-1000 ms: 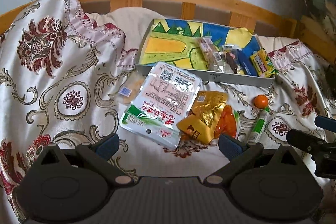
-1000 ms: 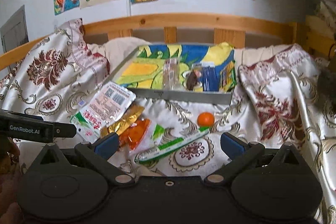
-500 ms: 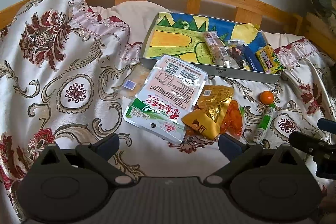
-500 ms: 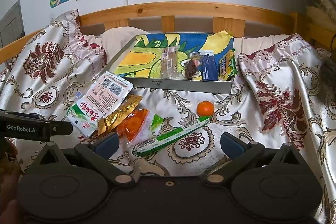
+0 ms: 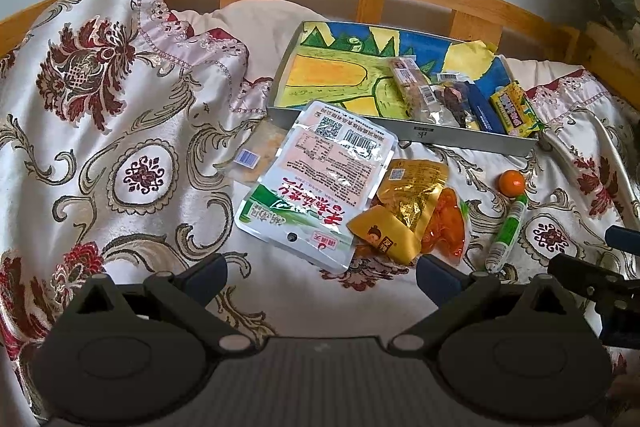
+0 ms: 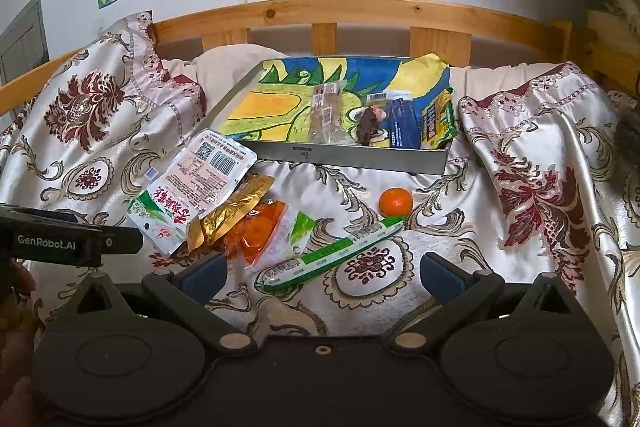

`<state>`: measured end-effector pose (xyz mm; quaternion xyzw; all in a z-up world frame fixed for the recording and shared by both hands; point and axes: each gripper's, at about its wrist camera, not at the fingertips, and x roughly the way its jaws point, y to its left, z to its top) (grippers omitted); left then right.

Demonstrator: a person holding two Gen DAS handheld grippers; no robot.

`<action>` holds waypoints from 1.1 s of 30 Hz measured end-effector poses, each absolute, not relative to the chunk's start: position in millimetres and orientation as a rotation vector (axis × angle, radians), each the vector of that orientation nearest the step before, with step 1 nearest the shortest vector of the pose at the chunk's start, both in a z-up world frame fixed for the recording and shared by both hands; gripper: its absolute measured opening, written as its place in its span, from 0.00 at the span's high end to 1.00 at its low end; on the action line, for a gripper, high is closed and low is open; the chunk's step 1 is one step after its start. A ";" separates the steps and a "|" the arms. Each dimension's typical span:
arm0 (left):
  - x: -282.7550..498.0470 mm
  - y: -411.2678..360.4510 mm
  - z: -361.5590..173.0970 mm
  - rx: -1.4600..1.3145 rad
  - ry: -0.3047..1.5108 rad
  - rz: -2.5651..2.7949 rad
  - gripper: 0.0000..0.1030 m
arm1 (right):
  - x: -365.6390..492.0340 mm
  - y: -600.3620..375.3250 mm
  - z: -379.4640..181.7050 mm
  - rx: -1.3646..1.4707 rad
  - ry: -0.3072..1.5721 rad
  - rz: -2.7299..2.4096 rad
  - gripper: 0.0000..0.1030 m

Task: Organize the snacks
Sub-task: 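Lower both grippers toward the remaining snacks beside the tray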

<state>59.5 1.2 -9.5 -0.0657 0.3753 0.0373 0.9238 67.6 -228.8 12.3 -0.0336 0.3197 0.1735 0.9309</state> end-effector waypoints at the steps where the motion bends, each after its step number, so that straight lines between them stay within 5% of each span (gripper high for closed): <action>1: 60.0 1.6 -9.5 -0.137 0.773 0.077 0.01 | 67.4 -228.5 12.3 -0.069 0.654 0.354 0.01; 33: 115.4 -7.8 -10.1 -0.052 0.812 0.113 0.01 | 119.6 -210.3 -3.9 -0.215 0.681 0.564 0.01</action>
